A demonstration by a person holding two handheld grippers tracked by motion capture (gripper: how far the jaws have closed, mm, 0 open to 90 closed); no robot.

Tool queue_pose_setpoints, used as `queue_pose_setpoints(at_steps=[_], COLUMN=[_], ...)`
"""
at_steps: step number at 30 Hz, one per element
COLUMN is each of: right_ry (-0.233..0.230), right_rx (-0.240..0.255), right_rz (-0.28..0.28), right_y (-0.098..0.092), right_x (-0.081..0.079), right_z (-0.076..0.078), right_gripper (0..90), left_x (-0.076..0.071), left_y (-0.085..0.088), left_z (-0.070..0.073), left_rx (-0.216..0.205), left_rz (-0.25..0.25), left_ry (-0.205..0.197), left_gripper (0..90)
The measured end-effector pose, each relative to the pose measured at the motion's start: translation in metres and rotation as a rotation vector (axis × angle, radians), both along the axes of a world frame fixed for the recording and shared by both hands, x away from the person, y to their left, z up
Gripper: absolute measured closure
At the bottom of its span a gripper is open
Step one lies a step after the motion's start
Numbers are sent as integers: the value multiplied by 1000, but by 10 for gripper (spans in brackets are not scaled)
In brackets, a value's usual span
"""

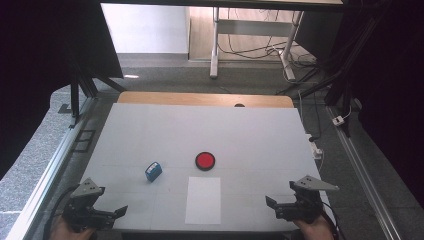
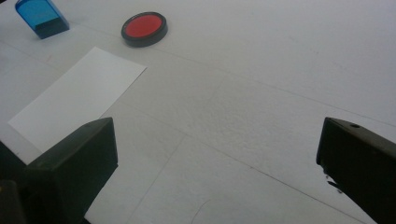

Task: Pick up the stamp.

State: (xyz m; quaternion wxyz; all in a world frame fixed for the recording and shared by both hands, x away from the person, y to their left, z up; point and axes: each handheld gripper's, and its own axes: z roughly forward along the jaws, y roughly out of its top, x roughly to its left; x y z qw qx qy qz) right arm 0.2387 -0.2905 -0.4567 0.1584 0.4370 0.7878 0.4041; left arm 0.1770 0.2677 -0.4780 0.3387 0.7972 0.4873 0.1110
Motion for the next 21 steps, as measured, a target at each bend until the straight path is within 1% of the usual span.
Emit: queue_pose_setpoints(at_steps=[2,3,7,11,17,21], right_ry=[3,5,7,9,14,16], right_rx=[1,-6,-22,-31,-42,-39], right_rz=[4,16,37,54,70,83], right_y=[0,1,4,5,6,7], right_x=[0,1,0,0,0,0], right_z=[0,0,-1,-1,-1,-1], right_gripper=[0,0,0,0,0,0], left_x=[0,1,1,1,0,0], left_y=[0,1,0,0,0,0], left_z=[0,0,-1,0,0,0], left_rx=[-2,-5,-3,-1,-9,-4], left_rz=[0,-3,-2,-3,-25,-27], left_ry=[3,6,12,11,3,4], left_gripper=[1,1,1,0,0,0])
